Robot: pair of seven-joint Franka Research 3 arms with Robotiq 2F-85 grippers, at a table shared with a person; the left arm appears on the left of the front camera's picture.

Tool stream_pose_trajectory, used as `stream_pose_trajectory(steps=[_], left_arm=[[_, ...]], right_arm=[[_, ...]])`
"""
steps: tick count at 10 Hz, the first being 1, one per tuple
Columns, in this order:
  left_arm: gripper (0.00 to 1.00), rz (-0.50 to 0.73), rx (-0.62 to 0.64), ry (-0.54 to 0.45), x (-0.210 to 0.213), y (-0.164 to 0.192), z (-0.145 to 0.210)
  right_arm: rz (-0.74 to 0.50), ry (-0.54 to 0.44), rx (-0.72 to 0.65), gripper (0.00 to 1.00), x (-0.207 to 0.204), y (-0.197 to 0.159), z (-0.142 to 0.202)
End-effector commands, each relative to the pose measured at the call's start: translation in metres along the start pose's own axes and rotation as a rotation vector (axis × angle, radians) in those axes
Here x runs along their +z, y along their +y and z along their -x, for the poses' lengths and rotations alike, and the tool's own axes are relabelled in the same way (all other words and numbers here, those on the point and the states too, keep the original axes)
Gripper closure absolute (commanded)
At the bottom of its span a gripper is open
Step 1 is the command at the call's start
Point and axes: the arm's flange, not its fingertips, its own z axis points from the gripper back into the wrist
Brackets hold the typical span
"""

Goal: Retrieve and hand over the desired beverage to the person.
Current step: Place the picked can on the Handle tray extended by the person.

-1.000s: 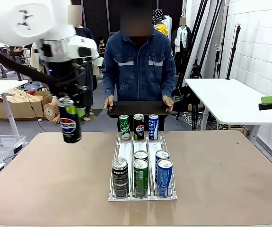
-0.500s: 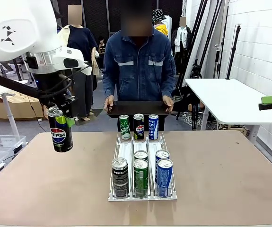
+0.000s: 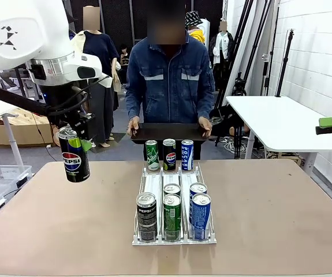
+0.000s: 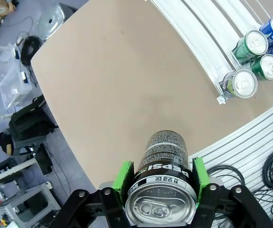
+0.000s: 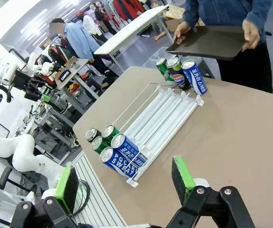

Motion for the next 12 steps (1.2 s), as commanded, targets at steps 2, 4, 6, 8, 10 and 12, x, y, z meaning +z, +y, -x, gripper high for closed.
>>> stream_pose_trajectory(steps=[2, 4, 6, 8, 10, 12], left_arm=[[0.81, 0.003, 0.004, 0.001, 0.0067, 0.0021, -0.0025], [0.81, 0.003, 0.004, 0.001, 0.0067, 0.0021, -0.0025], [0.81, 0.003, 0.004, 0.001, 0.0067, 0.0021, -0.0025], [0.81, 0.003, 0.004, 0.001, 0.0067, 0.0021, -0.0025], [0.81, 0.003, 0.004, 0.001, 0.0067, 0.0021, -0.0025], [0.81, 0.003, 0.004, 0.001, 0.0067, 0.0021, -0.0025]], right_arm=[[-0.008, -0.005, 0.003, 0.0, -0.0002, 0.0005, -0.0004], [-0.008, -0.005, 0.003, 0.0, -0.0002, 0.0005, -0.0004], [-0.008, -0.005, 0.003, 0.0, -0.0002, 0.0005, -0.0004], [-0.008, -0.005, 0.003, 0.0, -0.0002, 0.0005, -0.0004], [-0.008, -0.005, 0.003, 0.0, -0.0002, 0.0005, -0.0004], [-0.008, -0.005, 0.003, 0.0, -0.0002, 0.0005, -0.0004]])
